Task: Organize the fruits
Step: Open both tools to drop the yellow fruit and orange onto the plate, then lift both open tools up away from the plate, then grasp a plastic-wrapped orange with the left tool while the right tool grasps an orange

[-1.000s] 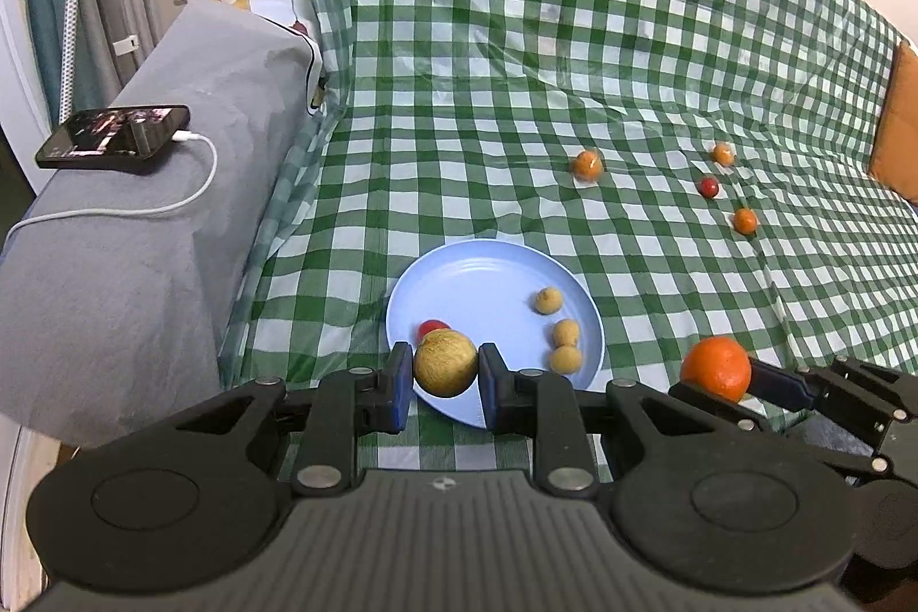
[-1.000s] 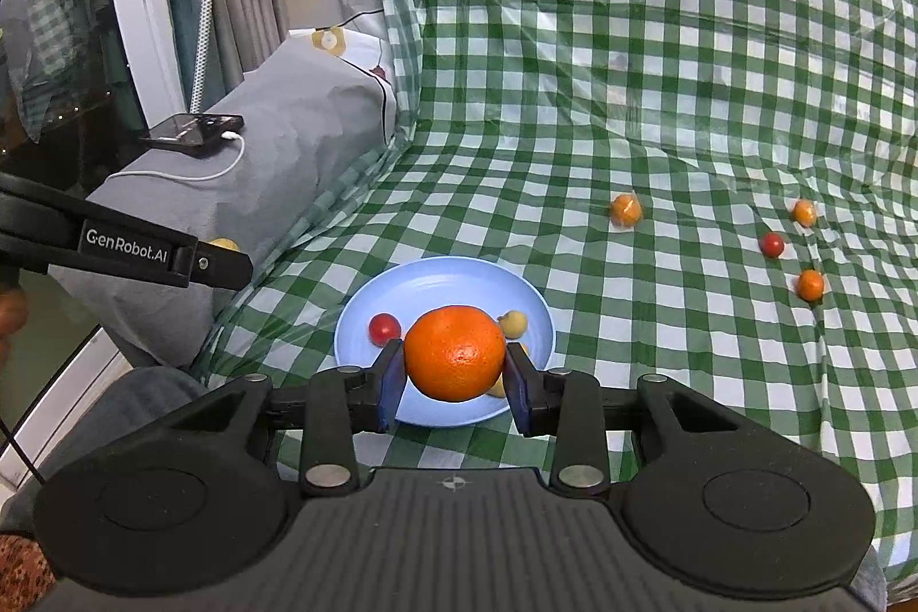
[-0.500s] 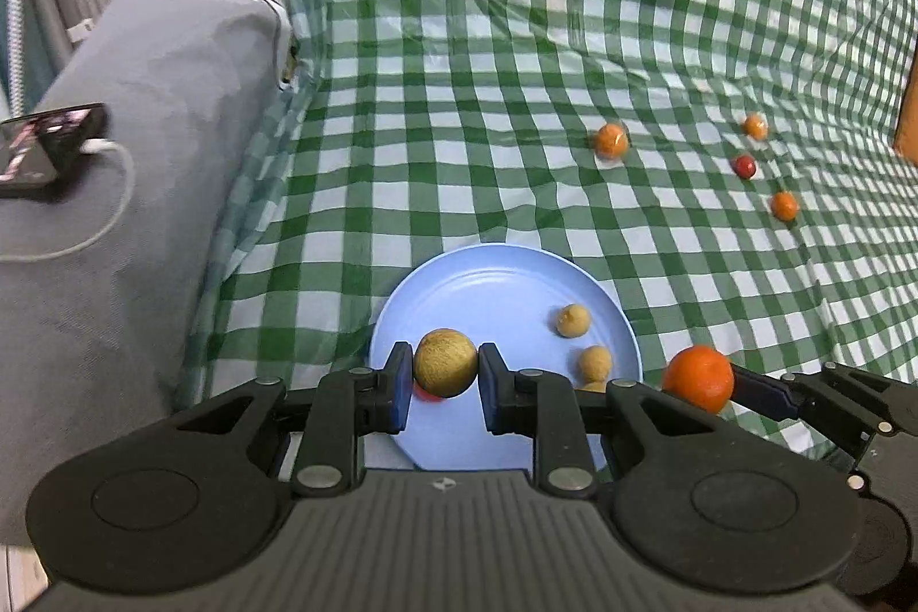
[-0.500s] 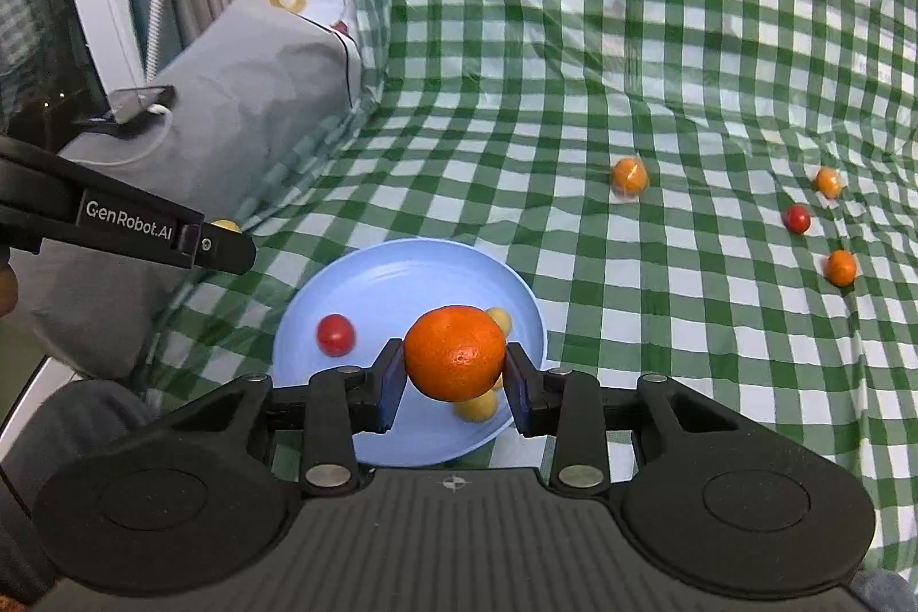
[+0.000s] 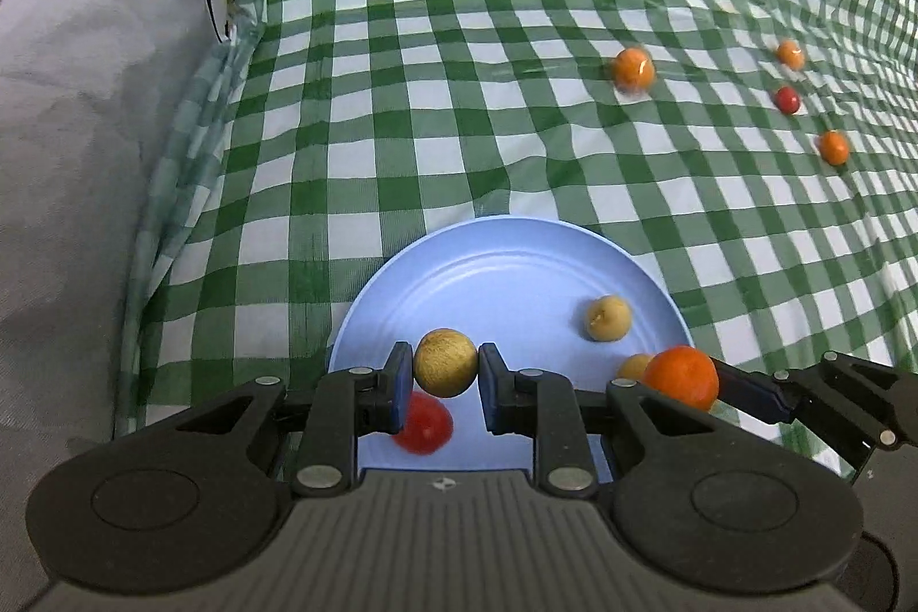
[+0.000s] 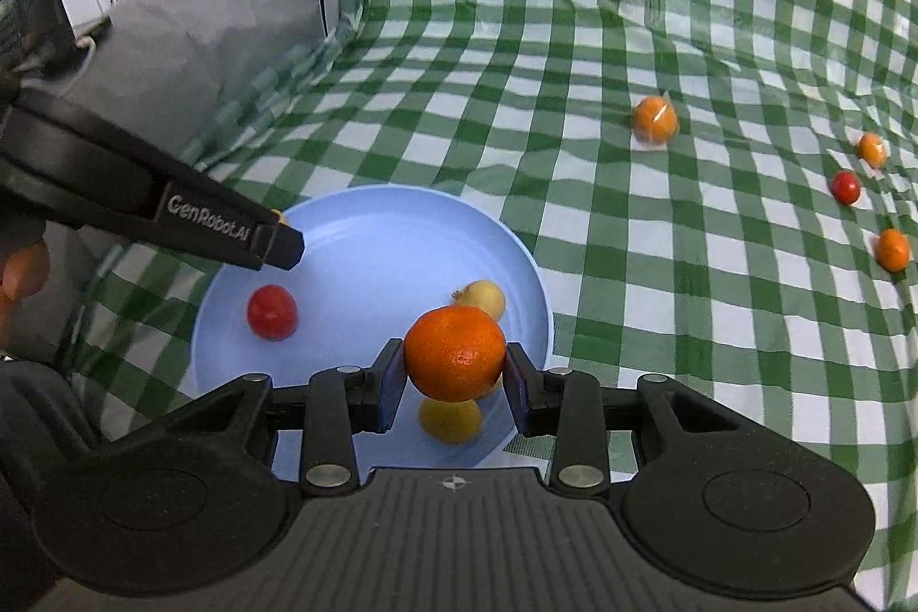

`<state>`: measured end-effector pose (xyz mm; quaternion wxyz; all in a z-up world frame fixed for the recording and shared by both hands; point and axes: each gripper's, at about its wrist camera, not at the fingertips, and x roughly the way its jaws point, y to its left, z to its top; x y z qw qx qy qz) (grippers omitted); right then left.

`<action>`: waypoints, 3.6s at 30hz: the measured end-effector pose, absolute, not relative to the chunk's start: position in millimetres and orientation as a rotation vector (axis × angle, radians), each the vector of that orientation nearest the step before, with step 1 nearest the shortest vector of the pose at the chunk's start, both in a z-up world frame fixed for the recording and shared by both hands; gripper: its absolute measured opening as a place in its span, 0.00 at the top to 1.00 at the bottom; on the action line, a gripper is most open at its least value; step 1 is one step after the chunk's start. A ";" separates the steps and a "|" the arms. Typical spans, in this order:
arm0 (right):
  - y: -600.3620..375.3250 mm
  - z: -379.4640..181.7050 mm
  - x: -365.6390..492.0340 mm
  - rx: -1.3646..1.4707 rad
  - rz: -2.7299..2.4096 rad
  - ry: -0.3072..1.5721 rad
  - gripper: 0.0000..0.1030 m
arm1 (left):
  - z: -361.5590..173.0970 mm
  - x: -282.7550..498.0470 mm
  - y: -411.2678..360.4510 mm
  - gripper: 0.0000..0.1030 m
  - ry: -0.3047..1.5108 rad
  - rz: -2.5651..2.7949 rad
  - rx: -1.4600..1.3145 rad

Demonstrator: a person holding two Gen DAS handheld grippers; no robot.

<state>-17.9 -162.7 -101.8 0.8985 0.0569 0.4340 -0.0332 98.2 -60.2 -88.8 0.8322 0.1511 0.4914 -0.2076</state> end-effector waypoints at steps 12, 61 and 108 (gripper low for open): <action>-163.4 -86.6 -30.1 0.108 -0.047 0.939 0.19 | -78.4 80.7 -53.8 0.01 1.057 -0.400 0.367; -98.6 46.7 -214.7 0.122 -0.152 0.648 0.01 | 38.1 -126.9 37.8 0.00 0.865 -0.255 0.302; -406.4 -68.9 -63.6 0.249 -0.644 0.638 0.01 | -58.6 132.4 -231.9 0.00 0.873 -0.428 0.395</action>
